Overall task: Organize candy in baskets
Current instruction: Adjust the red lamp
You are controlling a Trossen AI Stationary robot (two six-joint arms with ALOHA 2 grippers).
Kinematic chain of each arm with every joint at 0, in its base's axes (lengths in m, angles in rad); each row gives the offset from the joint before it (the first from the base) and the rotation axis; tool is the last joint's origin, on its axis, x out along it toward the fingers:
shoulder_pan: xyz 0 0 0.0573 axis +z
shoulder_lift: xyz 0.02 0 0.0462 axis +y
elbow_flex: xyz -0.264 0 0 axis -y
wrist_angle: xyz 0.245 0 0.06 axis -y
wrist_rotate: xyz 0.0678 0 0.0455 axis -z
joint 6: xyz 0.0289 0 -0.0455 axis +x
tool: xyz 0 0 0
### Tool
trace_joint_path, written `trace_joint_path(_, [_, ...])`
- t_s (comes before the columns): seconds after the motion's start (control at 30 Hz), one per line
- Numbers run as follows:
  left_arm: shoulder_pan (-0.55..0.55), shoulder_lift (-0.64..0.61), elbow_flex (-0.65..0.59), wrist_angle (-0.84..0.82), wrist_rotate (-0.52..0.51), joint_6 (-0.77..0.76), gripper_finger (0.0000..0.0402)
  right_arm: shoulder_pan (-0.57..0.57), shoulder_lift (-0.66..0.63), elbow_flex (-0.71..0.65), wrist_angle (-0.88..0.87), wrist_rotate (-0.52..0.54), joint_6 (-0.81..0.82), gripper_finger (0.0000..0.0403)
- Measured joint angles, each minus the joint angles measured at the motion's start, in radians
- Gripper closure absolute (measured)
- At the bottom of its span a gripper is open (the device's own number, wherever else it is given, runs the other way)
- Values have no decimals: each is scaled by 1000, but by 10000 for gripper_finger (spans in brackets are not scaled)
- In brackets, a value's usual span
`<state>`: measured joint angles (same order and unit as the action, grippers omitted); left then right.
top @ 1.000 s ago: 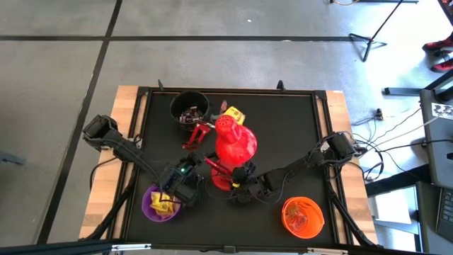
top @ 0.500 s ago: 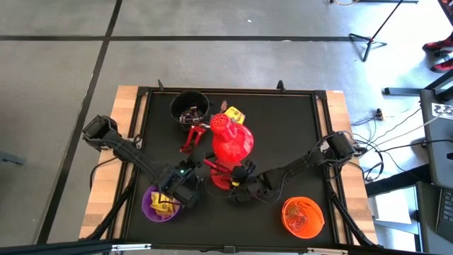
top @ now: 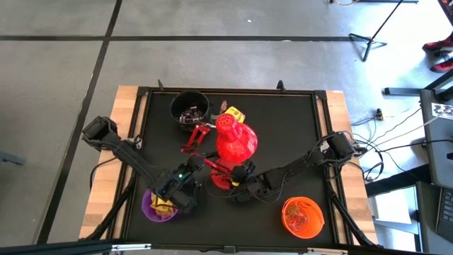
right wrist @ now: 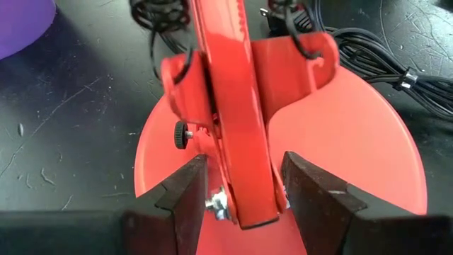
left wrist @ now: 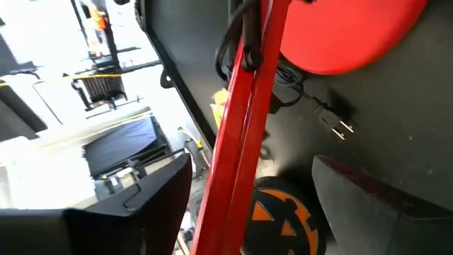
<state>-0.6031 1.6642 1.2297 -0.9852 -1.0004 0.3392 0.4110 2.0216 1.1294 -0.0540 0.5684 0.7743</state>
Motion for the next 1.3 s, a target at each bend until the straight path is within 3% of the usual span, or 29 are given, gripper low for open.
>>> trace_joint_path(0.37, [-89, 0, 0, 7, -187, -2, 113, -18, 0, 1, -24, -2, 4, 217])
trace_joint_path(0.5, [-111, 0, 0, 7, -225, -91, 113, -35, -1, 1, -45, -3, 6, 217])
trace_joint_path(1.03, [-133, -1, 0, -1, -214, -334, 113, -106, -2, 1, -96, 7, 7, 217])
trace_joint_path(1.3, [-139, -54, 0, -2, -162, -478, 119, -86, -1, 26, -113, 20, -85, 217])
